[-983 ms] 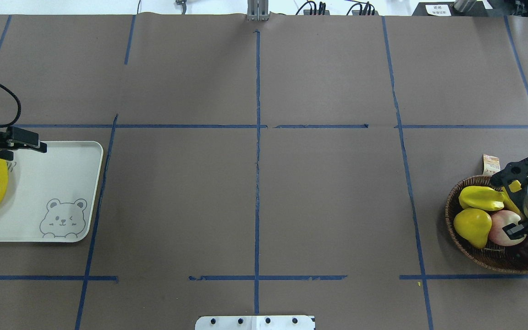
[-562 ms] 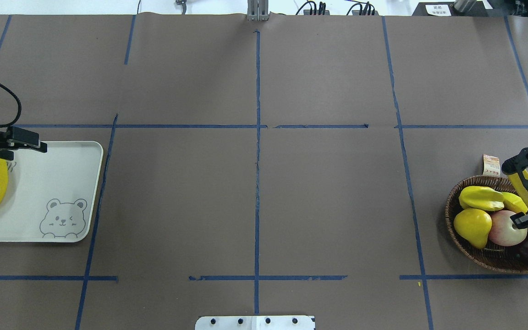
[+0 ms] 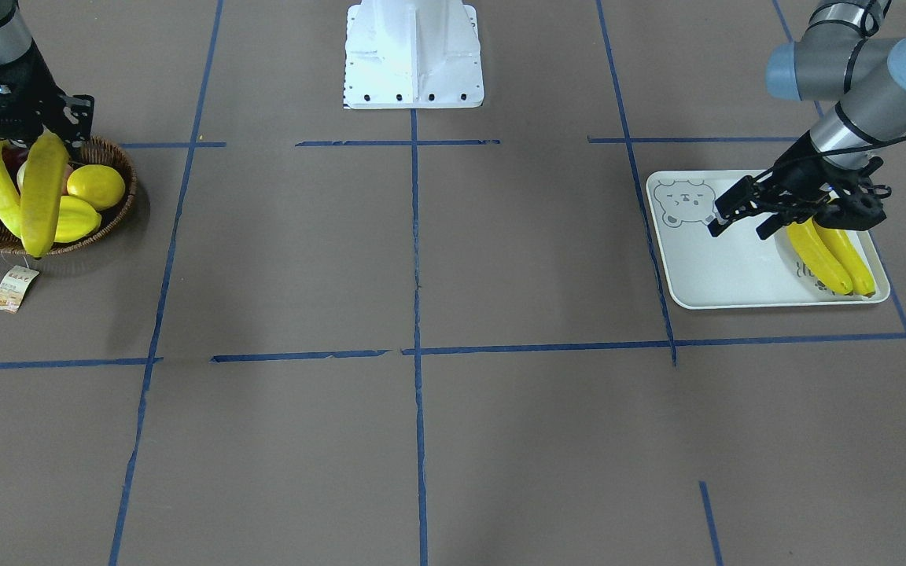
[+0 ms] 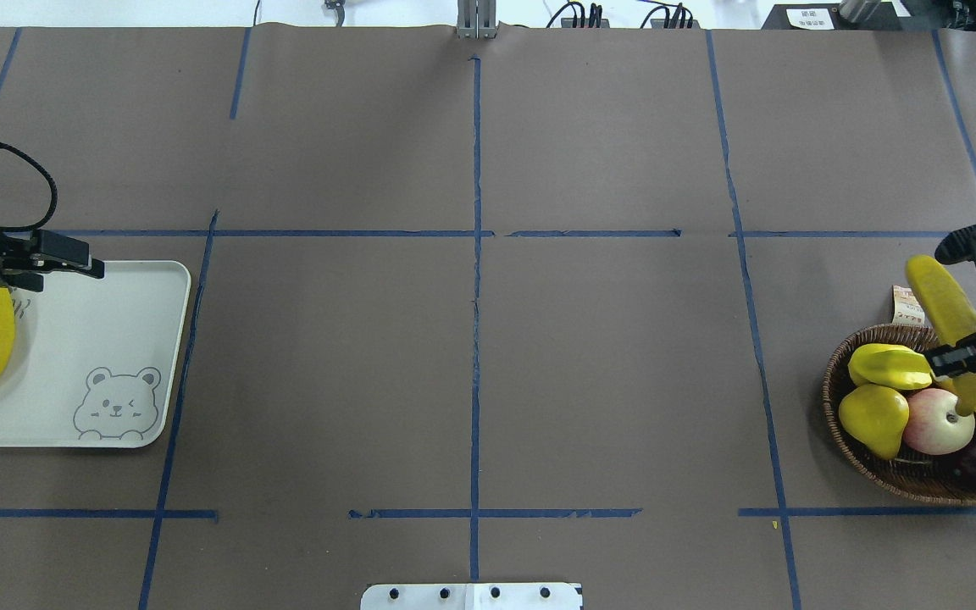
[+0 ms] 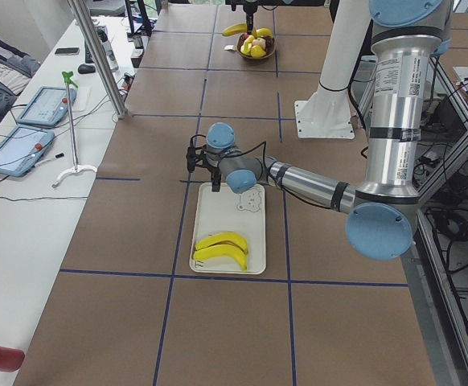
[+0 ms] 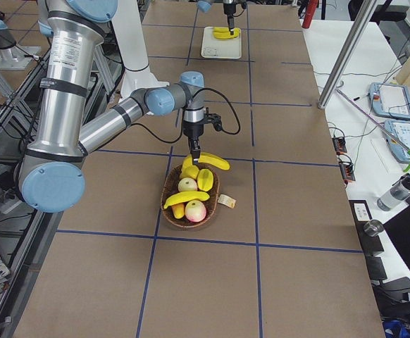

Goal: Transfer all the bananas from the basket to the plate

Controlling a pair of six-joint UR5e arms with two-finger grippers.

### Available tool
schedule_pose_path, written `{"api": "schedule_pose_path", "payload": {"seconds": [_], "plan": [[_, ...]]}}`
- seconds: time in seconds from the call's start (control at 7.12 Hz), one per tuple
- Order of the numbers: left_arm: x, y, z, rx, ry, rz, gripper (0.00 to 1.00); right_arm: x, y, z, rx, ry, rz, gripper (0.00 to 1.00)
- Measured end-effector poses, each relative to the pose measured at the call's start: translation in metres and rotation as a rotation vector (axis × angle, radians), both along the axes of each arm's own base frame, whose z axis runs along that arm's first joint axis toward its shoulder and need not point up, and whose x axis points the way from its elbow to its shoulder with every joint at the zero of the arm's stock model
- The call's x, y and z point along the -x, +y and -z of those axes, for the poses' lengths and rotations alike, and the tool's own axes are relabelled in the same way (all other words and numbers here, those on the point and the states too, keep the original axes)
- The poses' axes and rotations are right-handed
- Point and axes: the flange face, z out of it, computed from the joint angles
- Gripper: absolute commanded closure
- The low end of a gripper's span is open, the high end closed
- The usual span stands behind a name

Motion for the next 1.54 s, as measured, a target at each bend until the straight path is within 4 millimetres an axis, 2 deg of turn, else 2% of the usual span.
{"api": "schedule_pose_path", "payload": {"seconds": [0.14,0.28,0.56,0.84,1.12,1.4,1.54], "plan": [[-0.018,-0.004,0.025,0.009,0.040,0.003,0.00,0.023,-0.018,0.015,0.011,-0.084,-0.058,0.96],[-0.037,-0.009,0.057,0.020,0.087,0.010,0.00,0.042,-0.030,0.019,0.013,-0.183,-0.099,0.96],[-0.083,-0.003,0.121,0.010,0.172,-0.026,0.00,0.077,-0.039,0.016,0.020,-0.415,-0.177,0.96],[-0.128,0.009,0.187,0.006,0.257,-0.063,0.00,0.110,-0.023,0.017,0.037,-0.678,-0.219,0.96],[-0.171,0.024,0.242,0.054,0.327,-0.031,0.00,0.163,0.009,0.022,0.009,-0.882,-0.276,0.96],[-0.205,0.032,0.281,0.098,0.368,0.003,0.01,0.215,0.033,0.048,-0.008,-0.981,-0.287,0.95],[-0.225,0.029,0.294,0.109,0.371,0.002,0.01,0.231,0.038,0.061,-0.010,-1.005,-0.280,0.95]]}}
